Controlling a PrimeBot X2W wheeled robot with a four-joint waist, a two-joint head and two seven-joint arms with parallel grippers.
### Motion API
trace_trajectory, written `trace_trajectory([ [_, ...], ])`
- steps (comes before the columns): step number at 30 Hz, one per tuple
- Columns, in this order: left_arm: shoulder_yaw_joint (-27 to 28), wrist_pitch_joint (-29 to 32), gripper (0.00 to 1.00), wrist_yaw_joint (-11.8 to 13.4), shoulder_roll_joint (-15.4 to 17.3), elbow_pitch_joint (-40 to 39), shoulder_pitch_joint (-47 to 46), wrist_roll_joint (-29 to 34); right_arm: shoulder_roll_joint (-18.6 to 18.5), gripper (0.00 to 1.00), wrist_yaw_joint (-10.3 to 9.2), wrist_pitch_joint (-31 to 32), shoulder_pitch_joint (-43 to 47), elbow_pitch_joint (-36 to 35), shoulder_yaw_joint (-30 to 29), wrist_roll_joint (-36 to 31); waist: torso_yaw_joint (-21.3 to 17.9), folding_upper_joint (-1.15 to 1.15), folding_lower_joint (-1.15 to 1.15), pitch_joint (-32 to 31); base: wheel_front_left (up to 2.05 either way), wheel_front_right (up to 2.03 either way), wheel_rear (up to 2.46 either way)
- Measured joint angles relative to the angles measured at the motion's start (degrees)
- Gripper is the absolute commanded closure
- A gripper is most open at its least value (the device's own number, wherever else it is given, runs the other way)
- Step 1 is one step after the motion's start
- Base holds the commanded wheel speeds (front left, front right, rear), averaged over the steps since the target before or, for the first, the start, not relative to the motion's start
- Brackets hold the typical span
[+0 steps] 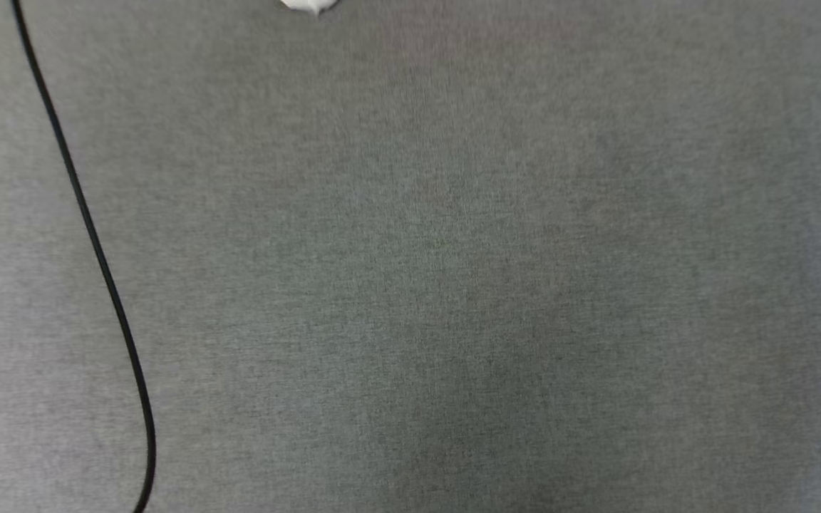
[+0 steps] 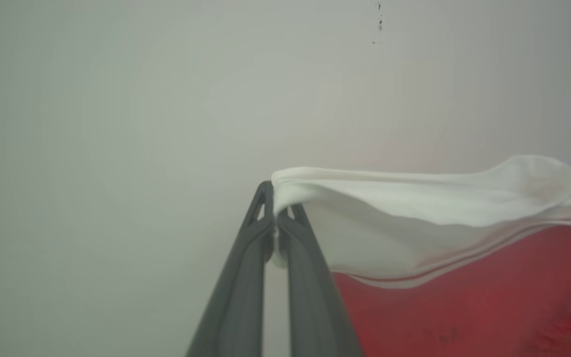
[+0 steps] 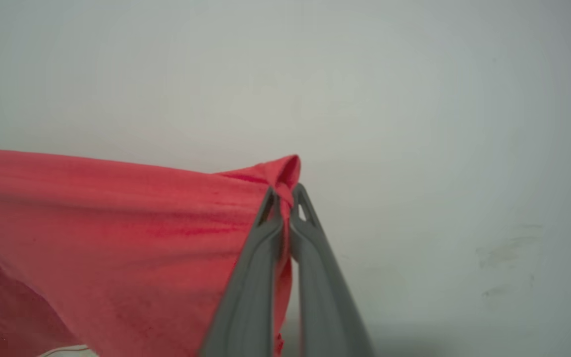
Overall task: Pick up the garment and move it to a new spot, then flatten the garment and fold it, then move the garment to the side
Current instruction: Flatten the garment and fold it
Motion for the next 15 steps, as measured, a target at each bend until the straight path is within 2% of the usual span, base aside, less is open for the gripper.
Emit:
trace_trajectory([
  [8, -1.5, -0.9, 1.00, -1.3, 0.3, 7.1, -6.9, 1.2, 1.6, 1.00, 0.00, -3.2, -7.1, 8.1, -0.3, -1.4, -0.3, 0.00, 0.00, 5.9, 0.00, 0.00, 0.00],
  [15, -1.6, -3.3, 1.00, -2.7, -2.0, 14.2, -6.7, -0.5, 2.5, 1.00, 0.00, -5.6, -7.7, 15.7, 1.3, -0.9, 0.1, 0.00, 0.00, 9.2, 0.00, 0.00, 0.00],
])
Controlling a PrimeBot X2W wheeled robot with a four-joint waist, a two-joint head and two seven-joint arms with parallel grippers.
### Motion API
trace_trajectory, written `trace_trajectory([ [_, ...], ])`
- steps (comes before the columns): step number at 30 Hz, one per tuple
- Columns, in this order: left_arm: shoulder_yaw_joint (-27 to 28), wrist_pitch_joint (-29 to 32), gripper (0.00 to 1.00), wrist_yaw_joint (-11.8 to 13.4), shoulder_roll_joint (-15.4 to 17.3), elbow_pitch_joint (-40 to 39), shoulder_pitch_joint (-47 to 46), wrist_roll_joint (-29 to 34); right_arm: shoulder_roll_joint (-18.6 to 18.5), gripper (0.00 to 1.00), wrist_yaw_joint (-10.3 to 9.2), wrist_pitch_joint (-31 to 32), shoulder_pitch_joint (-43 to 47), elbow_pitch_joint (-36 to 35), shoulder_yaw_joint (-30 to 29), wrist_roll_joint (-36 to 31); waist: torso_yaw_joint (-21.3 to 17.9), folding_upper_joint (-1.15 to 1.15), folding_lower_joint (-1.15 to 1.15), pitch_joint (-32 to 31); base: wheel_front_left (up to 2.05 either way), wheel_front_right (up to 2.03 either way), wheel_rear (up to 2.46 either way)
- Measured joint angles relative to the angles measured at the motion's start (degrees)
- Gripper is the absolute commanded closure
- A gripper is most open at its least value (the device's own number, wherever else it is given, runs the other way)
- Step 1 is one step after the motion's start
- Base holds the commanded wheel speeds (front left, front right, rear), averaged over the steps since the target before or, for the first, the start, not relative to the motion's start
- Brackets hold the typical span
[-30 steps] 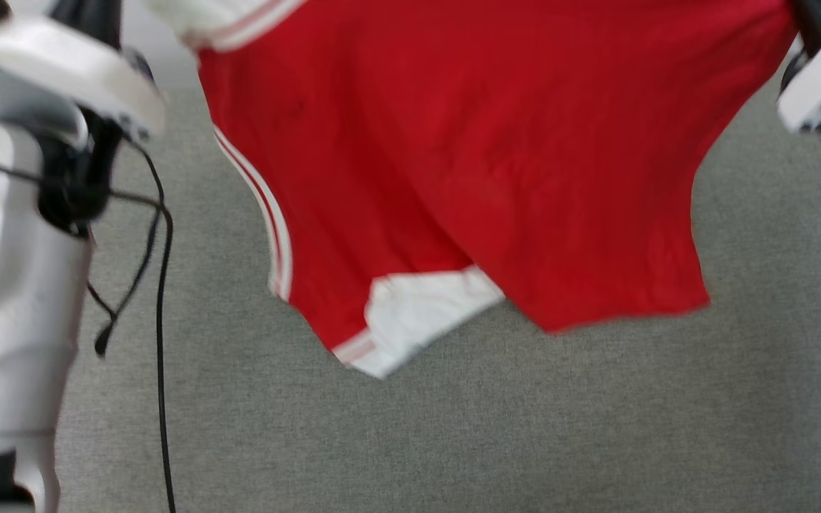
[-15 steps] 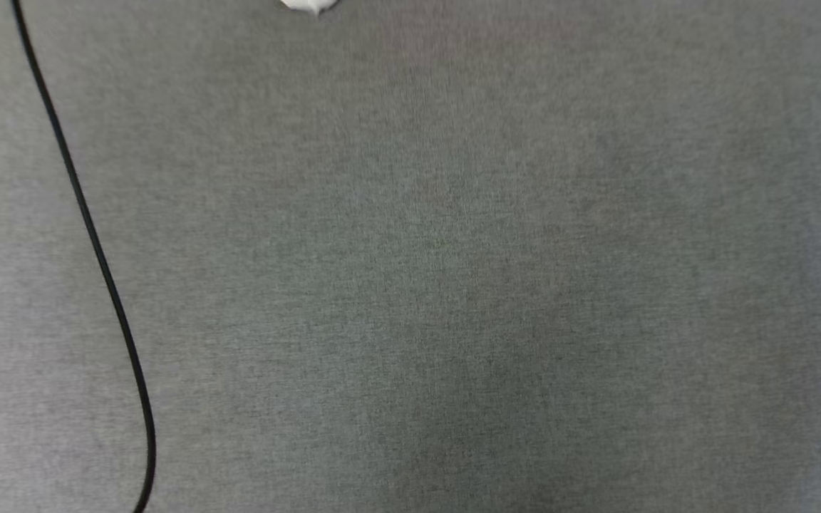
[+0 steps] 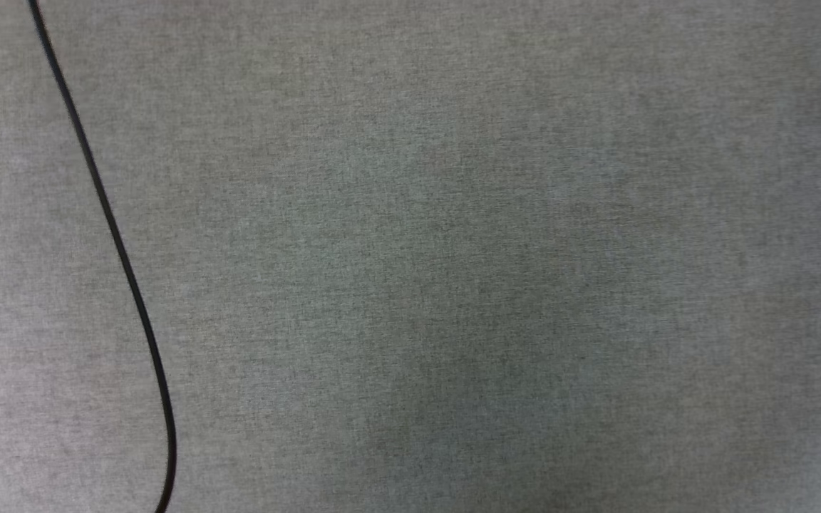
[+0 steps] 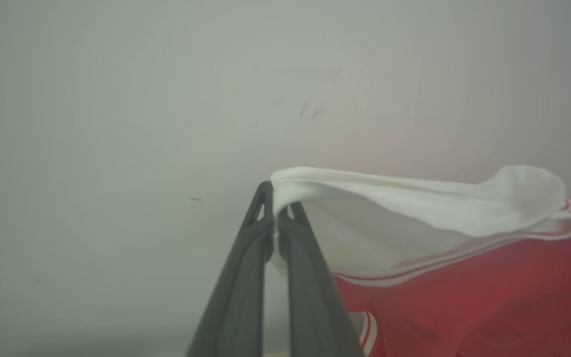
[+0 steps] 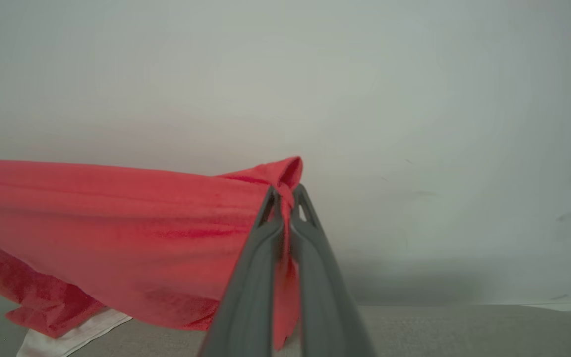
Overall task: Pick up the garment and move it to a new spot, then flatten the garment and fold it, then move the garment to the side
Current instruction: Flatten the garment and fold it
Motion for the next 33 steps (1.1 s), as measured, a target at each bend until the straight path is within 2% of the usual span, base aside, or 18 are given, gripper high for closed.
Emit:
trace_trajectory([
  [5, 0.5, -2.9, 1.00, -1.3, -1.3, 4.0, 3.9, -2.8, 0.5, 1.00, -0.01, -1.2, 1.2, 4.0, 2.6, 1.4, 0.5, 0.00, 0.00, 0.4, 0.00, 0.00, 0.00],
  [12, -1.0, -7.7, 1.00, -2.1, -3.2, 5.5, 17.6, -6.7, 0.7, 1.00, -0.02, -3.7, 11.0, 6.7, 9.4, 4.7, 0.7, 0.00, -0.01, -3.7, 0.00, 0.00, 0.00],
  [16, -3.1, -9.3, 1.00, -2.1, -3.6, 1.8, 28.1, -10.5, 0.2, 1.00, -0.02, -4.5, 19.3, 6.5, 13.4, 7.6, 0.9, 0.00, -0.01, -7.0, 0.00, 0.00, 0.00],
  [22, -4.8, -10.7, 1.00, -2.2, -2.6, -5.2, 43.6, -14.5, -2.6, 1.00, -0.01, -7.0, 31.4, 3.1, 18.2, 12.6, 1.6, 0.00, -0.01, -12.6, 0.00, 0.00, 0.00],
  [27, -2.0, -10.8, 1.00, -2.1, -1.7, -12.0, 56.0, -15.8, -4.7, 1.00, 0.00, -8.0, 41.0, -1.0, 21.9, 16.8, 2.3, 0.00, -0.02, -17.4, 0.00, 0.00, 0.00],
  [33, 1.9, -10.8, 1.00, 0.4, -2.3, -20.8, 70.4, -13.9, -7.0, 1.00, 0.00, -9.5, 51.8, -6.3, 23.8, 20.8, 3.1, 0.00, -0.03, -23.1, 0.00, 0.00, 0.00],
])
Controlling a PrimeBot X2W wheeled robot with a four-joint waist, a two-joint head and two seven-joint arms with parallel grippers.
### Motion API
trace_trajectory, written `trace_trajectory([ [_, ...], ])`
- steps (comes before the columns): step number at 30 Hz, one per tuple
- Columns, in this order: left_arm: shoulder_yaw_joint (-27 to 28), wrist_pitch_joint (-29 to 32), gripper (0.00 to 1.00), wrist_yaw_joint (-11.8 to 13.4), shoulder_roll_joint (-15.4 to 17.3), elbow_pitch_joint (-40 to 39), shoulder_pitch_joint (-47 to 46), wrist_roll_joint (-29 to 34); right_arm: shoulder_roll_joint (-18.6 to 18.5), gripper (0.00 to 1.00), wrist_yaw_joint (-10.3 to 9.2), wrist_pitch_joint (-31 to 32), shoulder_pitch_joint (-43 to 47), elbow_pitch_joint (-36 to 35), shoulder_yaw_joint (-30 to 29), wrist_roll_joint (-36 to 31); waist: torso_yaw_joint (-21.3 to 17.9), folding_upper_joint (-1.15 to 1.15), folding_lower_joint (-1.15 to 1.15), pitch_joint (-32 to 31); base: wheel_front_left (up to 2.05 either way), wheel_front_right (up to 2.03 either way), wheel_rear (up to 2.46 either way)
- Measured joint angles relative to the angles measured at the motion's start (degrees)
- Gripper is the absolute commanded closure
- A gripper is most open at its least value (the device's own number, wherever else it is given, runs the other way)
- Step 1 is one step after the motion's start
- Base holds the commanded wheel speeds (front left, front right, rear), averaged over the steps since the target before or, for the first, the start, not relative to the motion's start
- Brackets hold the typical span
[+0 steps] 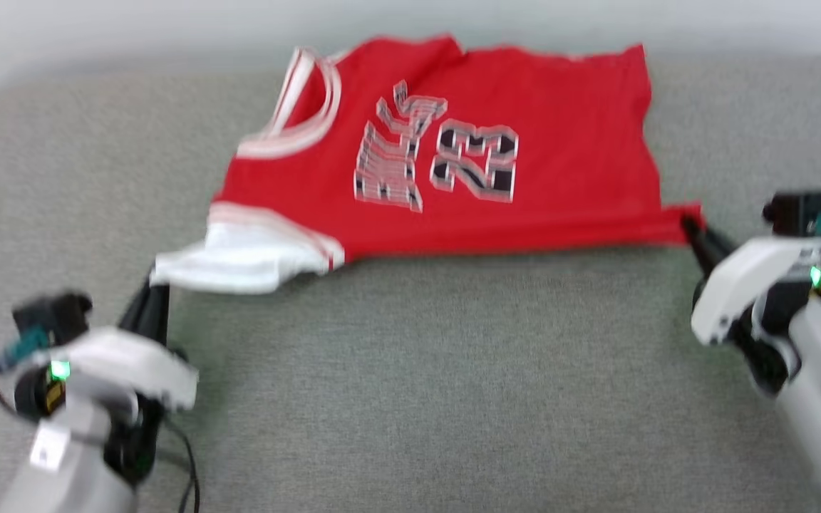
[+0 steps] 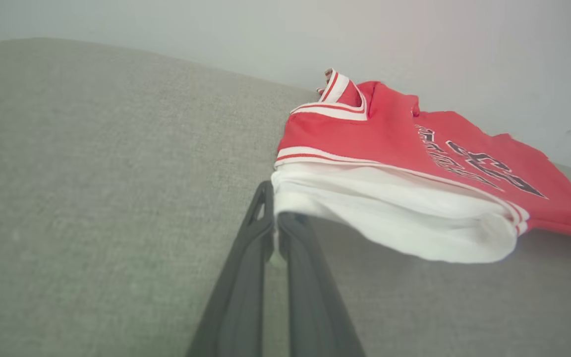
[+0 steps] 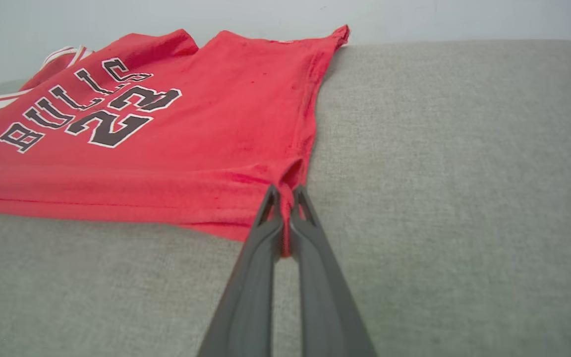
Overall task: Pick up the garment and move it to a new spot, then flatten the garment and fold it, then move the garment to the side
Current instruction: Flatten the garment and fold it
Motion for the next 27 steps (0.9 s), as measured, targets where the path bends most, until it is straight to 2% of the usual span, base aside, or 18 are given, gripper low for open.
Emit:
trace_trajectory([
  [3, 1.1, 0.0, 1.00, 0.9, -0.1, -3.2, 6.4, -0.1, -0.9, 1.00, 0.00, -0.2, 5.2, -2.8, 0.6, 0.8, 0.4, 0.00, 0.00, -2.7, 0.00, 0.00, 0.00],
  [9, 1.9, 0.7, 1.00, 4.5, 0.1, -10.1, 19.0, -1.5, -2.0, 1.00, 0.01, -0.6, 16.2, -8.6, -0.4, 1.3, 0.9, 0.00, 0.00, -7.4, 0.00, 0.00, 0.00],
  [17, 2.4, 5.2, 1.00, 10.3, 1.0, -22.8, 32.5, -3.3, -2.4, 1.00, 0.02, 1.3, 32.3, -19.7, -7.4, -1.0, 2.4, 0.00, 0.00, -11.7, 0.00, 0.00, 0.00],
  [21, 2.8, 8.5, 1.00, 13.2, 1.7, -29.8, 38.2, -4.7, -0.9, 1.00, 0.02, 4.8, 42.1, -27.1, -12.9, -4.3, 3.6, 0.00, 0.00, -13.2, 0.00, 0.00, 0.00],
  [27, 2.6, 13.7, 1.00, 17.2, 3.1, -39.8, 42.8, -5.7, 4.1, 1.00, -0.01, 12.1, 51.4, -39.5, -20.5, -10.2, 4.8, 0.00, 0.01, -13.9, 0.00, 0.00, 0.00],
])
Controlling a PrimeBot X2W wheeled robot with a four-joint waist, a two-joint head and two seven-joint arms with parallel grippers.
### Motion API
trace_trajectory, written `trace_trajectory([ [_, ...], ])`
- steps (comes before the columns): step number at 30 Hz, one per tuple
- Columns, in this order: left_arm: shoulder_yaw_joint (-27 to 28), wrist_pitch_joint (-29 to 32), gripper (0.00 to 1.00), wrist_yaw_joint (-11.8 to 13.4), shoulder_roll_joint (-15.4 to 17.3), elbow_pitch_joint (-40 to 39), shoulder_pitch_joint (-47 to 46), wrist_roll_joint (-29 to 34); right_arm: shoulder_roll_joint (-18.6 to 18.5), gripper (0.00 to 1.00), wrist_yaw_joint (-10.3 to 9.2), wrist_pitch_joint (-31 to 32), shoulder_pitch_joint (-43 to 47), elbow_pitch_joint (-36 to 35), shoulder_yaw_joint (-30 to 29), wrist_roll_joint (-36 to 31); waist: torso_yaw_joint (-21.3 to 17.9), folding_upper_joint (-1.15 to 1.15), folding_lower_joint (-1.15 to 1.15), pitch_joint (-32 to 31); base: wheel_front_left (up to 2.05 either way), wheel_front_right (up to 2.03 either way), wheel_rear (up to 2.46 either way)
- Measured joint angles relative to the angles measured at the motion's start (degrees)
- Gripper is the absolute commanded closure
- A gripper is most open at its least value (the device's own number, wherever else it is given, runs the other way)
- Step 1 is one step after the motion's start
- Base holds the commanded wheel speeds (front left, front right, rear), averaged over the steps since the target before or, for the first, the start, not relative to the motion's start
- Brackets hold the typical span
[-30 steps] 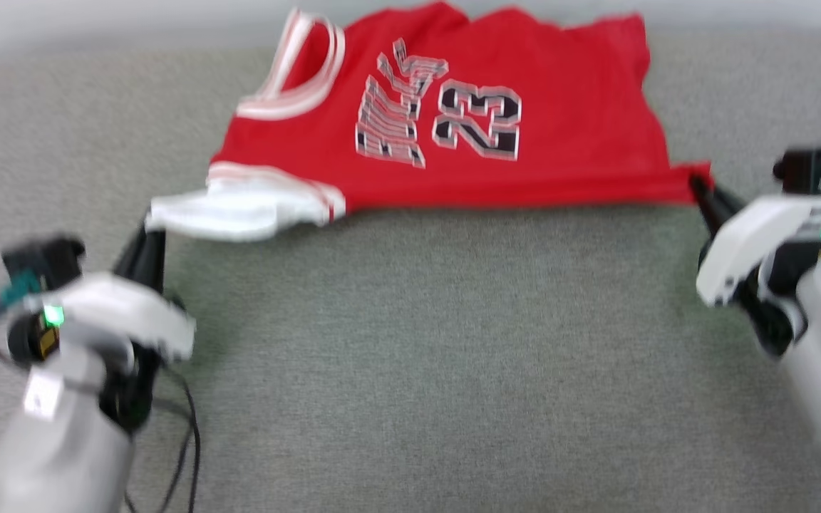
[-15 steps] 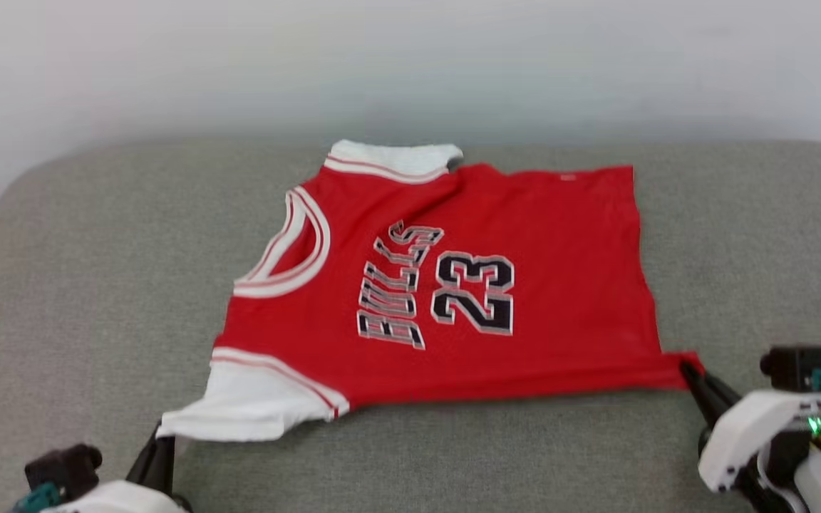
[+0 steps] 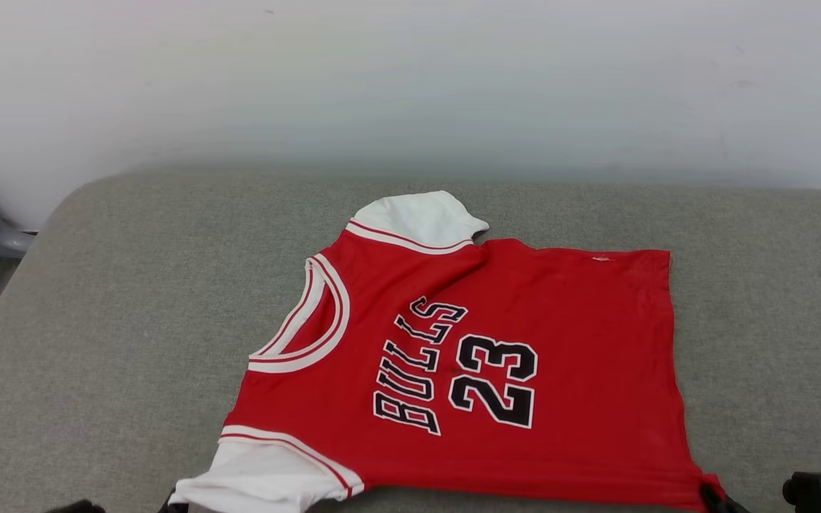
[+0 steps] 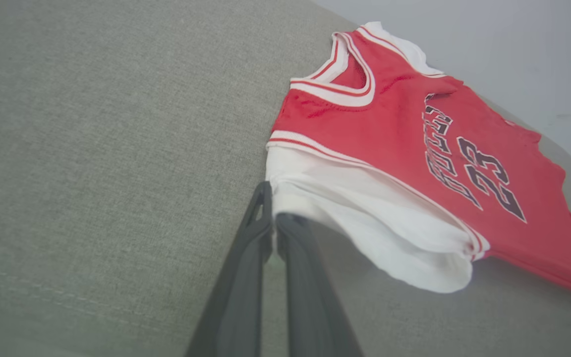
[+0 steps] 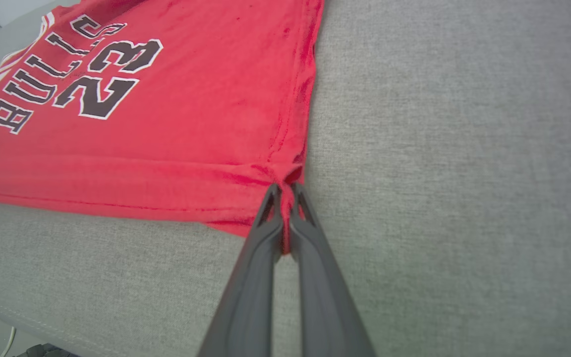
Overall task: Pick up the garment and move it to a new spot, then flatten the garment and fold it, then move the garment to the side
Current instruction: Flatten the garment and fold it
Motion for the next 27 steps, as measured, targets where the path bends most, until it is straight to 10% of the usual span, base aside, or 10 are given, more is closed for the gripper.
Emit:
trace_trajectory([
  [11, -1.3, 3.1, 1.00, -1.3, 1.5, -4.8, -9.6, 1.2, 4.7, 1.00, -0.01, 9.6, -2.4, -13.6, -5.7, -6.8, -1.0, 0.00, 0.01, 2.3, 0.00, 0.00, 0.00],
  [27, -5.4, 3.0, 1.00, -11.4, -3.2, 20.8, -36.2, 0.7, 3.1, 1.00, -0.03, 10.6, -22.3, 0.2, -1.5, -8.4, -1.8, 0.00, 0.02, 12.9, 0.00, 0.00, 0.00],
])
